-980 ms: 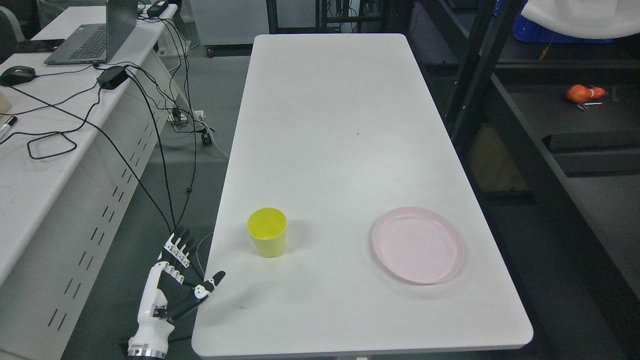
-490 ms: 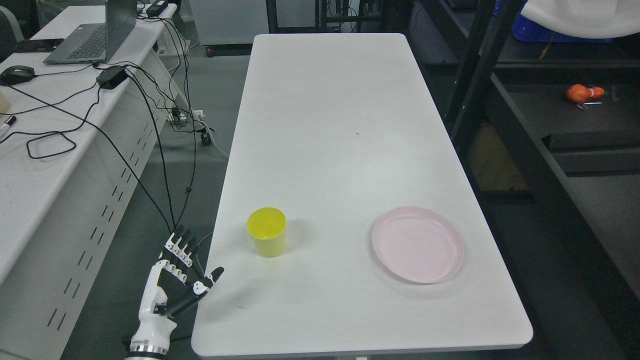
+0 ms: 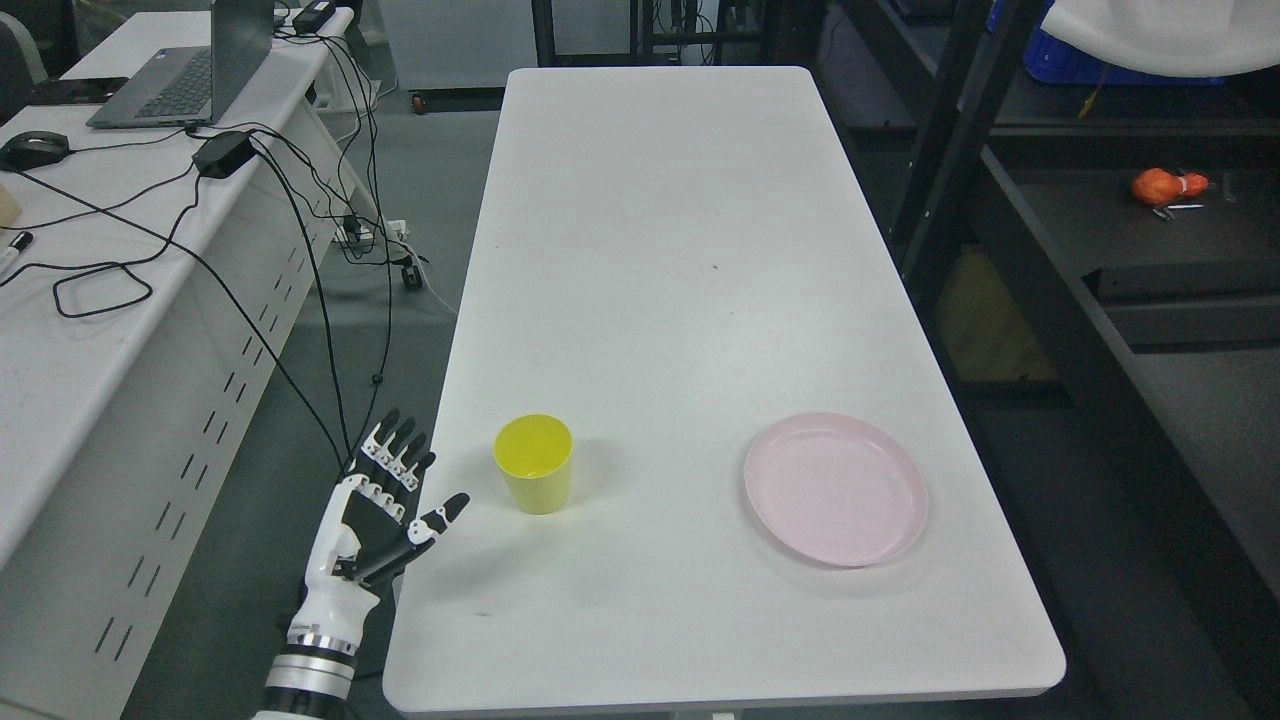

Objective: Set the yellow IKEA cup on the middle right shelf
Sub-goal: 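Reach the left hand around the yellow cup and close fingers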

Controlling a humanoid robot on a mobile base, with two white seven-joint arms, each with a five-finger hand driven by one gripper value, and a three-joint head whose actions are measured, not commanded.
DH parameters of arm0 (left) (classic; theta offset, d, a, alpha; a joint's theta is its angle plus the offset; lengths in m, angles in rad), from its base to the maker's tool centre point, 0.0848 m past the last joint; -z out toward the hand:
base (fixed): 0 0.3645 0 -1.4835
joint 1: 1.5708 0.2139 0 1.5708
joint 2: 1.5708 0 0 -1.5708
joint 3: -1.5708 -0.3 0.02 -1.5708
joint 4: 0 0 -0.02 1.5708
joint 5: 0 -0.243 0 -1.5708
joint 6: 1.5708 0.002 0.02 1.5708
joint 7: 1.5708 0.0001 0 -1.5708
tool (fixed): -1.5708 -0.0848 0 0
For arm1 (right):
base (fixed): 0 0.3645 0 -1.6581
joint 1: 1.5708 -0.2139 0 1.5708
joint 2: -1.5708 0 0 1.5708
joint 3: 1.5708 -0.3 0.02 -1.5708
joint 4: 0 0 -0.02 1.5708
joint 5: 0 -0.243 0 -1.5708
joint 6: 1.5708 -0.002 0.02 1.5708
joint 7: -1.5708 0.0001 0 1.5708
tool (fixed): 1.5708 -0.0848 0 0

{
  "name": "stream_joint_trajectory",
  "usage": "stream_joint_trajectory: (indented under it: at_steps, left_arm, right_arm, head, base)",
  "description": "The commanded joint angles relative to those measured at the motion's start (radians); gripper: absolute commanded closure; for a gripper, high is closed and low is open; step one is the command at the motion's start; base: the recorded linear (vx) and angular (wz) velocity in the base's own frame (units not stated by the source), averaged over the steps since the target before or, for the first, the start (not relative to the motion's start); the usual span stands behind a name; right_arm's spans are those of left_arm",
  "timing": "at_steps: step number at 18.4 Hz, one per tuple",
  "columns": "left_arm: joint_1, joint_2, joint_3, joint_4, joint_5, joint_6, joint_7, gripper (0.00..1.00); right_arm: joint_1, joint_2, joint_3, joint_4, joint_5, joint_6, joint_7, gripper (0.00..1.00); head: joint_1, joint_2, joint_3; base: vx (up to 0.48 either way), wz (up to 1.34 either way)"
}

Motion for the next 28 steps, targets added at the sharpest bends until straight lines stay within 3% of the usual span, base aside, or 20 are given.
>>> stream_joint_trajectory:
  at_steps: [1,16,28]
  left_arm:
    - [-0.116,0.018,0.012,0.196,0.004,0.012,-0.009,0.04]
    - [-0.151,0.03,-0.148,0.217,-0.06,0.022,-0.133,0.02]
    - [-0.239,0.024,-0.195,0.342,-0.256,0.034,-0.134,0.03]
  right_arm:
    - [0.014,-0.017,0.017,0.0,-0.025,0.001,-0.003,0.01]
    - [0.014,-0.017,0.017,0.0,-0.025,0.001,-0.003,0.01]
    - [0.014,-0.017,0.017,0.0,-0.025,0.001,-0.003,0.01]
  head:
    - [0.0,0.0,0.0]
    - [0.0,0.0,0.0]
    - [0.0,0.0,0.0]
  base:
    - [0.0,0.0]
    - [0.0,0.0]
    - [0.0,0.0]
